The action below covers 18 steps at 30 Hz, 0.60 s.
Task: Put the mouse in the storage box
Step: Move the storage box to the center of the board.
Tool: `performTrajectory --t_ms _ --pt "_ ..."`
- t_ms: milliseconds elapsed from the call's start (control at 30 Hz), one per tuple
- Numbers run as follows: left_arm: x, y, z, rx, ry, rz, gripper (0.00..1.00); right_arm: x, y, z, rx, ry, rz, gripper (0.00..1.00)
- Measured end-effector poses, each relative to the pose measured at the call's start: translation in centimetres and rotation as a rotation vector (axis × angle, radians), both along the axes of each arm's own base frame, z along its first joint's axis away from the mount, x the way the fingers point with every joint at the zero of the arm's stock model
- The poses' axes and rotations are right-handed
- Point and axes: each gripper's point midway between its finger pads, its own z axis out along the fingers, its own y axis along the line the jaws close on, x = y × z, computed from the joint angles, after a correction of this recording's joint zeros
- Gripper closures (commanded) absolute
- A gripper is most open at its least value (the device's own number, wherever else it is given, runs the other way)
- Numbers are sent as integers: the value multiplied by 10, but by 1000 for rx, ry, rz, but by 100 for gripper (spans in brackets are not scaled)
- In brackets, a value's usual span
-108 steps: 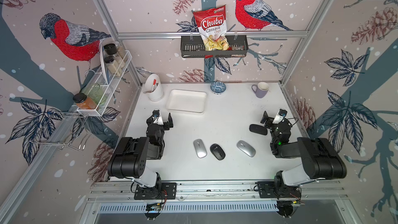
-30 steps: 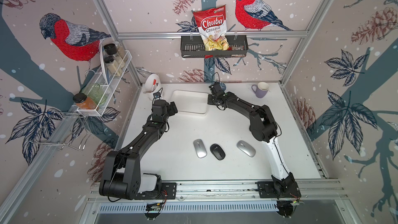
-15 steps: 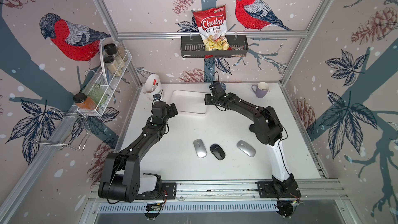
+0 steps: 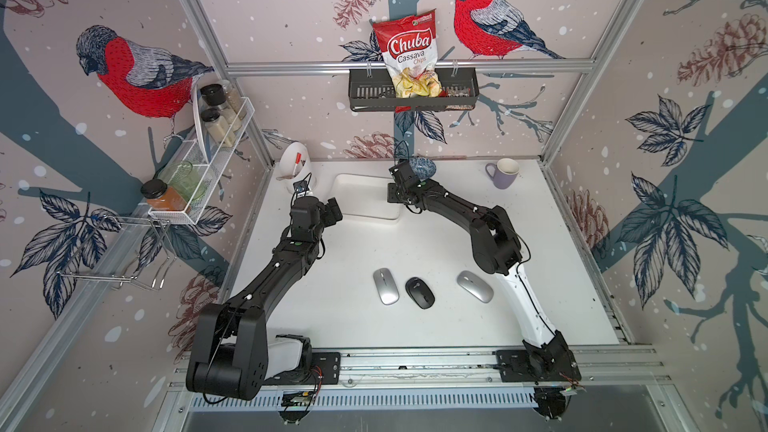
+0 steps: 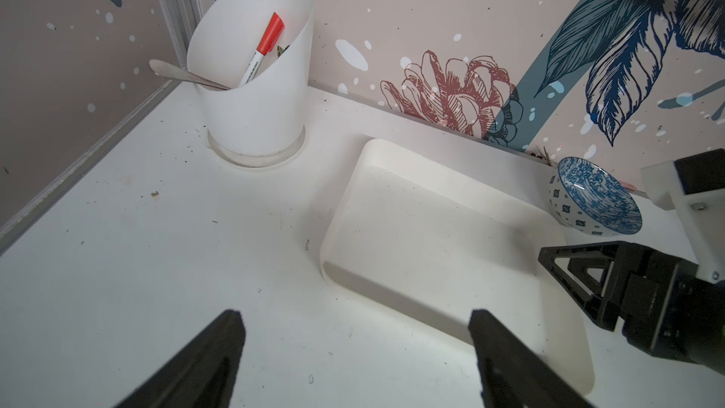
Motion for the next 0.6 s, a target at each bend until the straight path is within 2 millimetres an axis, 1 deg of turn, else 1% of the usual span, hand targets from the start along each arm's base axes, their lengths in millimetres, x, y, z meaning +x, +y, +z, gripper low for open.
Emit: performTrajectory --t_ms 133,300,400,467,533,600 --pt "1 0 -4 2 11 0 7 -6 -18 3 -21 1 -43 39" --pt "2 -1 -8 3 22 -2 7 -1 -23 5 -20 -9 -66 32" --pt "3 -1 -7 2 19 -2 7 -1 -27 7 -15 -14 -89 31" --pt "2 0 -7 3 20 0 6 -3 -32 8 -24 -14 -98 25" --pt "2 0 -6 4 15 1 6 -4 -38 8 -32 -13 -112 25" --pt "2 0 -4 3 11 1 6 -4 -42 5 -40 -13 -124 29"
